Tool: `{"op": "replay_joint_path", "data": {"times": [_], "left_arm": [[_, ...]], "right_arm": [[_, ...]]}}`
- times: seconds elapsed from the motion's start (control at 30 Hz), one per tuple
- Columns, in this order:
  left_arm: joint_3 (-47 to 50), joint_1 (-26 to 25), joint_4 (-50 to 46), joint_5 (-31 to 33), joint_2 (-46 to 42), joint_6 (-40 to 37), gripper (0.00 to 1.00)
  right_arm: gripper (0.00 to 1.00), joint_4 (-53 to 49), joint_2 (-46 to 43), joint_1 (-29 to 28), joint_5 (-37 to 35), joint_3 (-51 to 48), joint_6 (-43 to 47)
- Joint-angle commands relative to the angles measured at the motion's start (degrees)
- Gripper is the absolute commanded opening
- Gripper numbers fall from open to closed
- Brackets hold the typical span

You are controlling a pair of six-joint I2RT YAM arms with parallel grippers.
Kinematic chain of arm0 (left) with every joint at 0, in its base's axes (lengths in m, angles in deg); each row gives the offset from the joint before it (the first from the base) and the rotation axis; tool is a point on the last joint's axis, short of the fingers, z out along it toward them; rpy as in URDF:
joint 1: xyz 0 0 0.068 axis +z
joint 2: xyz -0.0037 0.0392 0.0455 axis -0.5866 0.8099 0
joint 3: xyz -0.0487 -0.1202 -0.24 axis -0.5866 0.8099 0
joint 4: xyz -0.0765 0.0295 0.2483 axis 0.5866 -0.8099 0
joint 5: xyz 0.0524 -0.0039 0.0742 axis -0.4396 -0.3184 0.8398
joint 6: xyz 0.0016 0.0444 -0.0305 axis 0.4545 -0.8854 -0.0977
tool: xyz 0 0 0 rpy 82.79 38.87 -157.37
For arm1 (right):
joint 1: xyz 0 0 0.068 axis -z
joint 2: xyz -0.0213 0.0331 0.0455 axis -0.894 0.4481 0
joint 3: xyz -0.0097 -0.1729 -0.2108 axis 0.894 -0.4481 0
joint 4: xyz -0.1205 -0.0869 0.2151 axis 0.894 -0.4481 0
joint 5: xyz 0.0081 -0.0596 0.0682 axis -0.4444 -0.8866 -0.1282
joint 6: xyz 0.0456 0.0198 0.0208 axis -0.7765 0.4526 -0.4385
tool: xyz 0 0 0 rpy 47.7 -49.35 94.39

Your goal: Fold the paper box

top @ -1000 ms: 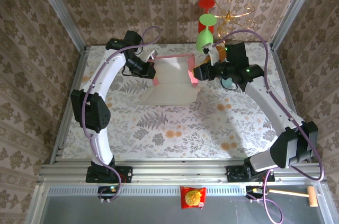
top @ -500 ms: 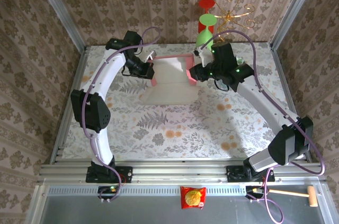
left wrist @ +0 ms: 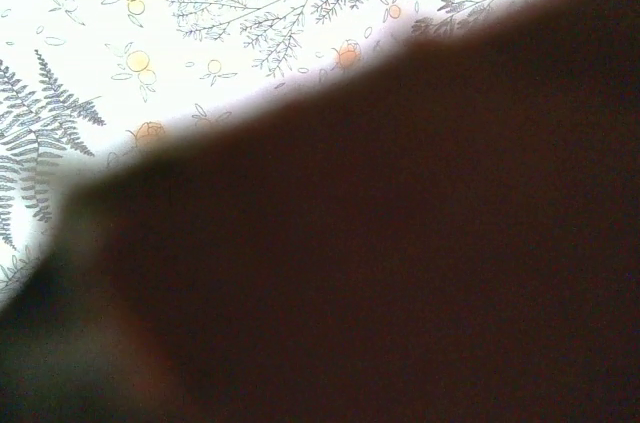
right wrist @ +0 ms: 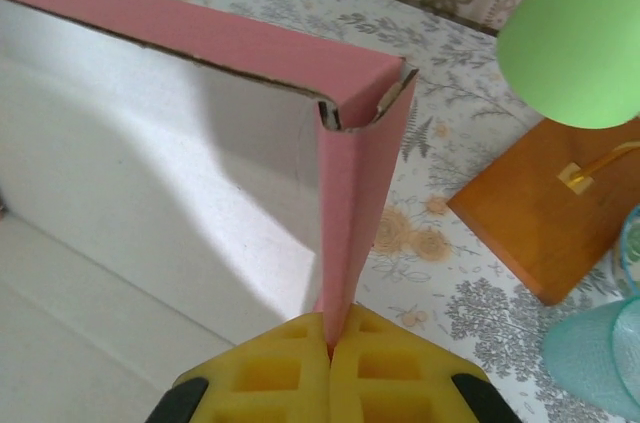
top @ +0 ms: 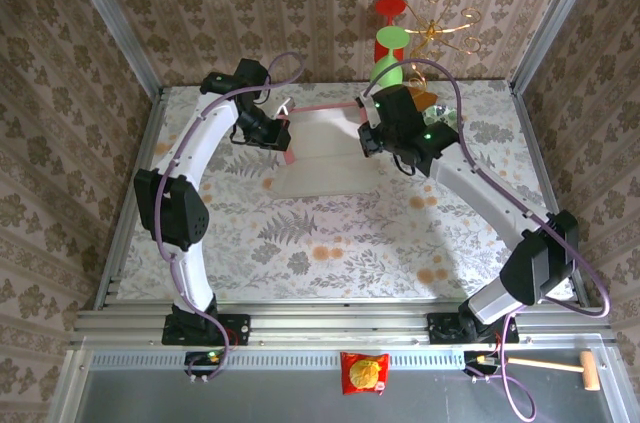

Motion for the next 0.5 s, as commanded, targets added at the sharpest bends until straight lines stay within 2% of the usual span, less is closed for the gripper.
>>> {"op": "replay_joint_path", "data": {"times": [0.0, 0.17, 0.47], "left_arm": [[-2.9, -2.1, -0.2, -2.7, -0.2, 0.7, 0.00], [-3.0, -2.9, -0.2, 0.0, 0.0, 4.5, 0.00], [-5.2, -3.8, -2.4, 4.2, 1.0, 11.9, 0.00]], "right_arm": [[0.00, -2.9, 2.1, -2.9, -6.6, 2.9, -2.6], [0.00, -8.9, 4.7, -5.7, -16.7, 6.8, -7.2], [0.00, -31.4, 16.0, -7.2, -33.5, 22.8, -21.3]]}}
